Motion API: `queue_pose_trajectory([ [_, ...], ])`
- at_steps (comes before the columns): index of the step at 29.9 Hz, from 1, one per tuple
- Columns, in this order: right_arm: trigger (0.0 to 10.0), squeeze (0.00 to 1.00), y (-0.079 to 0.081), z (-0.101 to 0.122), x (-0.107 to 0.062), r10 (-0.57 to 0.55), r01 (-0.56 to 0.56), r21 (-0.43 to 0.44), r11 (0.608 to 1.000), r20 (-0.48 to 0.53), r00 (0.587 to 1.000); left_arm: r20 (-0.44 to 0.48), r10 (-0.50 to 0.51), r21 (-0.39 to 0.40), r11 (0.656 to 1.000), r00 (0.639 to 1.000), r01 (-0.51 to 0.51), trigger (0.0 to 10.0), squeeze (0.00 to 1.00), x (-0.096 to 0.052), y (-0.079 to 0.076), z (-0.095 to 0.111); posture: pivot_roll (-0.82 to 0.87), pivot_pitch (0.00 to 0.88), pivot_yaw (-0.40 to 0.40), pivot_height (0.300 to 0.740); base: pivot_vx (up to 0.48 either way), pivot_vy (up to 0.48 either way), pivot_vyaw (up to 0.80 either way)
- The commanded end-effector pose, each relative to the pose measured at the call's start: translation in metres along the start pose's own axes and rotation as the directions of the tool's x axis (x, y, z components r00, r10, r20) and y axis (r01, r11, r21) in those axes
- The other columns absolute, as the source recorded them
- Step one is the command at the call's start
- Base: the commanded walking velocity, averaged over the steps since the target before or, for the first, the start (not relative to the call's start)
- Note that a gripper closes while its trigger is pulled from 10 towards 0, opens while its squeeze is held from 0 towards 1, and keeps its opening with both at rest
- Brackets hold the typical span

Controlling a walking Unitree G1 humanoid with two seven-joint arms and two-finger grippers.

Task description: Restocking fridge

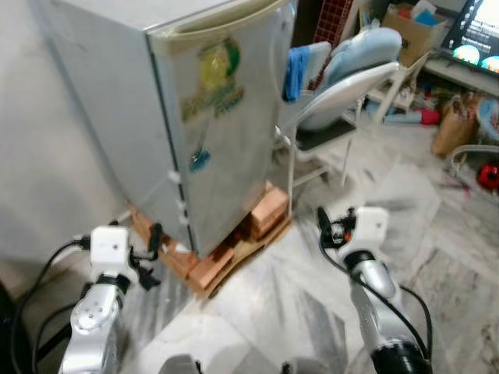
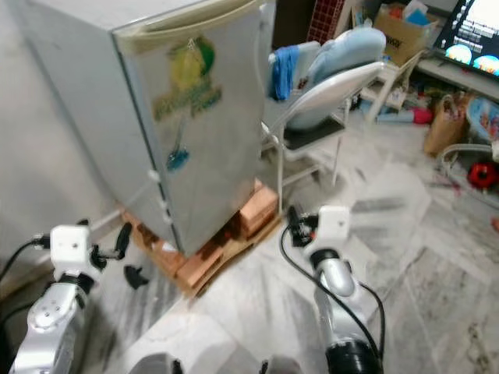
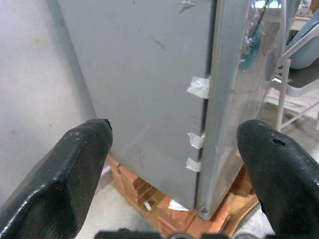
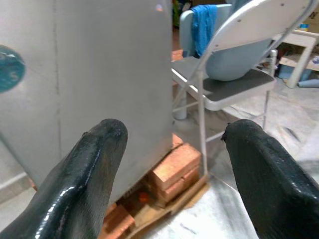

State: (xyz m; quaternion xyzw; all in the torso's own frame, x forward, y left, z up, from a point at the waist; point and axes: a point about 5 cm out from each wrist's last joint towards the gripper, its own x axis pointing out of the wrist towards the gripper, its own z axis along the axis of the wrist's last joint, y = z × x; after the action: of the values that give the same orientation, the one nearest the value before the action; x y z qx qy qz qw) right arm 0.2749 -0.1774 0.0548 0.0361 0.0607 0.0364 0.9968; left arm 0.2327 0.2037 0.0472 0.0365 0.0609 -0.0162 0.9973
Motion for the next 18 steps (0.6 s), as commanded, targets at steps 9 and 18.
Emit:
queue_pose_trajectory([
  [9,10.0,0.0,-0.009,-0.0001,-0.0013,-0.019,0.019,-0.019,1.0,-0.009,1.0,0.018,-0.039,-0.006,0.999,0.999,0.039,10.0,0.0,0.0045,-0.0133,0.0031,0.01,0.0,-0.045,0.74,0.0,0.476,-0.76],
  [18,10.0,0.0,-0.0064,-0.0017,-0.0013,-0.01,0.01,-0.02,1.0,-0.014,1.0,0.017,-0.046,-0.002,0.999,0.999,0.046,10.0,0.0,0.0042,-0.0151,0.0026,0.01,0.0,-0.05,0.74,0.0,0.048,-0.8],
])
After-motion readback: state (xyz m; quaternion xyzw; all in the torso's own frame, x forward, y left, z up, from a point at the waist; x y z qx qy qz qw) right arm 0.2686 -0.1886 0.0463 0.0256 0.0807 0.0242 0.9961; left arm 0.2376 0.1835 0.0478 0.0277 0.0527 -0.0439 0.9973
